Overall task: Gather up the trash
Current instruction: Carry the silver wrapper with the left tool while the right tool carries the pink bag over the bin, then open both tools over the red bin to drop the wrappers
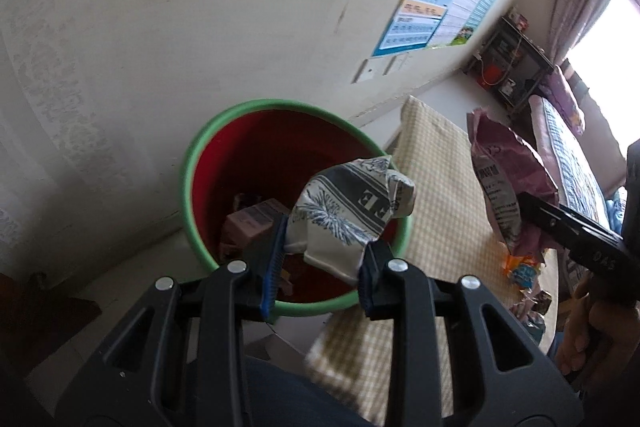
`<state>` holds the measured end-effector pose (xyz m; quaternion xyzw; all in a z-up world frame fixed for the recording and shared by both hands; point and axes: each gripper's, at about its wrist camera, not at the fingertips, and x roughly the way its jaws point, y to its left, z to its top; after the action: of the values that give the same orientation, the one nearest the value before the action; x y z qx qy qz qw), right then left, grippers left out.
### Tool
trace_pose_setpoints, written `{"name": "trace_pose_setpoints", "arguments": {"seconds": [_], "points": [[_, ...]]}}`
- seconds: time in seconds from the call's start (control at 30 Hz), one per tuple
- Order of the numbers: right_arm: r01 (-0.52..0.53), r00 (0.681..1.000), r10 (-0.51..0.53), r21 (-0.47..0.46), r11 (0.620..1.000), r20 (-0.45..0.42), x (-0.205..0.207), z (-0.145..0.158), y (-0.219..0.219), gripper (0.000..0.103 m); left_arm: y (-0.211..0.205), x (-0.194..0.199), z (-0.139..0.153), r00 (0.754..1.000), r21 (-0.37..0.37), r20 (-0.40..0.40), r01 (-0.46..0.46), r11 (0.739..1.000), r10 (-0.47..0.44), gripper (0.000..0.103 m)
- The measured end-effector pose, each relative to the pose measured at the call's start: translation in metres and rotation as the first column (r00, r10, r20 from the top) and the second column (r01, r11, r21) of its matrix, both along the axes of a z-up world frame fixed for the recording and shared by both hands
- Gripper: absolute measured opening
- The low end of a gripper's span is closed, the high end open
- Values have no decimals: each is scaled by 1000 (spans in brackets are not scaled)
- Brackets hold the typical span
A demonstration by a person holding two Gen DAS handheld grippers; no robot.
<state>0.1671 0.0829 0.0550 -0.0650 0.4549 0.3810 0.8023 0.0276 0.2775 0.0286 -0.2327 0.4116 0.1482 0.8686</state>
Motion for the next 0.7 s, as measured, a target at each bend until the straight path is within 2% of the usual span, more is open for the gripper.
{"name": "trace_pose_setpoints", "arguments": {"seconds": [0.43,0.7], "points": [[-101,994,100,-21,995,-41,-8,-27,75,64,41,-7,-14,999,-27,-19,-52,998,51,30],[-121,991,118,-41,992,-57,-2,-42,95,64,56,3,-24,998,-51,-12,-57,997,57,30]]}}
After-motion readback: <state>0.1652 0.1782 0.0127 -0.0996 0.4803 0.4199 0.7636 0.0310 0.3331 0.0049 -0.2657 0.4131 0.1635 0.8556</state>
